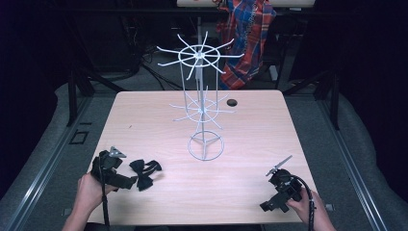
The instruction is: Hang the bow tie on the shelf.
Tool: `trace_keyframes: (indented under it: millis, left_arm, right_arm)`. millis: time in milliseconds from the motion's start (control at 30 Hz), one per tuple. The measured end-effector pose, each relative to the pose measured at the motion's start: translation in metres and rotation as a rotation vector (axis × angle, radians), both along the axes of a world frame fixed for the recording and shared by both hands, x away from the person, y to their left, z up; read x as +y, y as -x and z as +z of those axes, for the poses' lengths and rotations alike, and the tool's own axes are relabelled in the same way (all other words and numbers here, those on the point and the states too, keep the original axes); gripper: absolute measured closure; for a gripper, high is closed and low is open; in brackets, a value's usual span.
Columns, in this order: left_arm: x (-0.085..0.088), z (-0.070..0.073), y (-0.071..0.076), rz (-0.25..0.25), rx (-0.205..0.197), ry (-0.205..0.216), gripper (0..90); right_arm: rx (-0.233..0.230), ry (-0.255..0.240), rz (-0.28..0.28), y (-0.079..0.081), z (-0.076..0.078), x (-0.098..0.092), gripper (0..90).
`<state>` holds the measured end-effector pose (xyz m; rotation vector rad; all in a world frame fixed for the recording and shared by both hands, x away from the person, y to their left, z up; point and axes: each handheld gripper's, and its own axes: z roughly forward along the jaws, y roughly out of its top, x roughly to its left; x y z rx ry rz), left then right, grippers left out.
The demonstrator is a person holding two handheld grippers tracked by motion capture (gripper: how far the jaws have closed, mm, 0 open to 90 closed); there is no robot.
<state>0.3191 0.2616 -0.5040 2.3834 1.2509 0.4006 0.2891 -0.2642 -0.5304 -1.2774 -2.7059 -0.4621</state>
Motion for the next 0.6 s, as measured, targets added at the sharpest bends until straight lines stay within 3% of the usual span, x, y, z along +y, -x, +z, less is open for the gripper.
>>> trace_keyframes:
  millis: [600]
  left_arm:
    - [-0.0019,0.0003,-0.0025,-0.005,-0.007,0.024,0.0]
  right_arm:
    - [0.001,0.001,0.001,0.0005,-0.001,0.0021,1.8]
